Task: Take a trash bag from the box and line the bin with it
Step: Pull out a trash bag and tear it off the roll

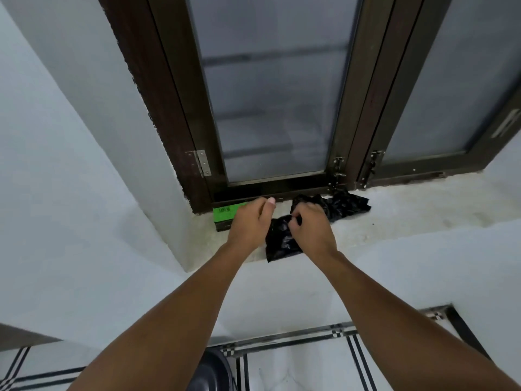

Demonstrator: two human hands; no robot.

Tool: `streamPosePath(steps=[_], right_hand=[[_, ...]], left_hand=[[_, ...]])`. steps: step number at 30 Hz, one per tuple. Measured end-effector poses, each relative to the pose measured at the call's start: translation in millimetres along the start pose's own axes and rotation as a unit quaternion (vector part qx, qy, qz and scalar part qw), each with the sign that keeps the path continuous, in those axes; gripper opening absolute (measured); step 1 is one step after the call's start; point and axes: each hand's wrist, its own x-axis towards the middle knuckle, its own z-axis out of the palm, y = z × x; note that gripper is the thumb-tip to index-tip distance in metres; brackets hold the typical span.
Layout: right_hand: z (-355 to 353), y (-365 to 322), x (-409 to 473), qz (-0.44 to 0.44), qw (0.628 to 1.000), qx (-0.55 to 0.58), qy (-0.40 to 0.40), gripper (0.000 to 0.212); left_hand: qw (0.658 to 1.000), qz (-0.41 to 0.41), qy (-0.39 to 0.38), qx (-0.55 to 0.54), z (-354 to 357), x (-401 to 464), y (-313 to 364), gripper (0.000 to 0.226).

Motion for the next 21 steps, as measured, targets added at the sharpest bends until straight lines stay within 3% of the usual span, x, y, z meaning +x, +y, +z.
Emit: streamPosePath(steps=[3, 4, 6, 10, 14, 19, 21], right_hand=[[-2.9, -11.6, -9.8, 0.013, 0.993, 0.103, 0.052, 0.006], [-5.1, -15.9, -13.6, 0.026, 0.990, 0.129, 0.059, 0.006], [-9.7, -21.9, -20.6, 0.043, 0.982, 0.174, 0.065, 0.009], [-20.5, -33.2, -44.5, 0.034, 0.975, 0.209, 0.059, 0.029], [-23.7, -41.9, -71.8, 0.006, 0.985, 0.172, -0.018, 0.060], [-24.8, -47.5, -112.7, -0.054, 0.995, 0.027, -0.079, 0.099], [-24.2, -51.0, -128.6, -0.048, 0.997, -0.002, -0.061, 0.091]], left_hand=[[0.965, -0.145, -0.118, -0.183, 3.1, -0.5, 18.9, 0.030], [0.944, -0.169, -0.159, -0.236, 2.7, -3.3, 22.1, 0.034], [0.939, -0.148, -0.198, -0.238, 0.8, -11.6, 21.3, 0.042], [0.967, -0.117, -0.155, -0.166, -7.8, -32.0, 12.5, 0.029], [0.967, -0.139, -0.074, -0.201, -32.3, -60.2, 19.0, 0.030], [0.890, -0.210, -0.075, -0.398, -77.7, -114.5, 36.4, 0.032], [0.860, -0.229, -0.098, -0.446, -90.8, -137.5, 40.1, 0.040]])
